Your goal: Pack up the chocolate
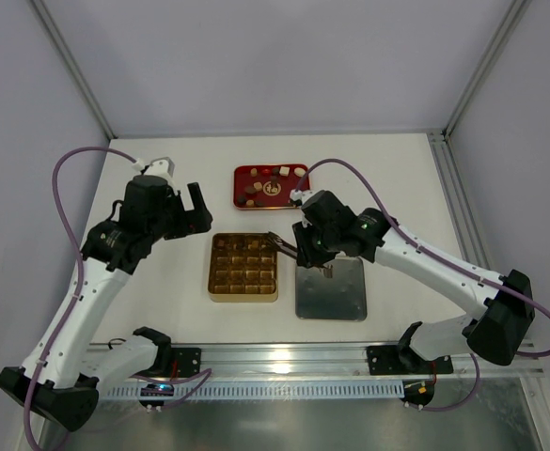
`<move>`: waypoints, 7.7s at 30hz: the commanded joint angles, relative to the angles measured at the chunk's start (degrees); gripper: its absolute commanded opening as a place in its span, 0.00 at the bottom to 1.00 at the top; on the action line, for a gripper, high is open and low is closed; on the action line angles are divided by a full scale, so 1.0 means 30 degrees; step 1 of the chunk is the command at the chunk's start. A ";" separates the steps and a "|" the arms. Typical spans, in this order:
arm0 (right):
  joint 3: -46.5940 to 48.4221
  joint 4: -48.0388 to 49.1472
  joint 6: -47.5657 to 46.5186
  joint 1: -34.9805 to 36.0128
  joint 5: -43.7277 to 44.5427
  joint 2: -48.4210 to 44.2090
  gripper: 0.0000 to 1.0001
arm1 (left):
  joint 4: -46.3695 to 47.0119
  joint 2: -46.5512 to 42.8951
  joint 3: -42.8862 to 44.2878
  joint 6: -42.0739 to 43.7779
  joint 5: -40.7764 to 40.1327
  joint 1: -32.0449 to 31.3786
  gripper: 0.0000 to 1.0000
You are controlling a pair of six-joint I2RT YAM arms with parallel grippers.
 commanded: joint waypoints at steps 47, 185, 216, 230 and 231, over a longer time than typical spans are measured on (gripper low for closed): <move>1.2227 -0.0281 -0.2793 -0.4921 0.0762 1.0309 0.40 | -0.0149 0.0346 0.1113 0.0503 -0.0366 -0.0021 1.00; 1.0412 0.0157 -0.2793 -0.4768 0.1437 0.8434 0.40 | -0.0296 0.0112 0.1289 0.0414 -0.0689 -0.0021 1.00; 1.7300 -0.1278 -0.2149 -0.6620 0.2141 1.6553 0.42 | -0.0502 0.0405 0.1700 0.0649 -0.0630 -0.0021 1.00; 1.7387 -0.0985 -0.2149 -0.6678 0.1935 1.6554 0.46 | -0.0560 0.0376 0.1728 0.0620 -0.0630 -0.0021 1.00; 1.7416 -0.0985 -0.2120 -0.6679 0.1965 1.6554 0.46 | -0.0531 0.0405 0.1700 0.0620 -0.0659 -0.0021 1.00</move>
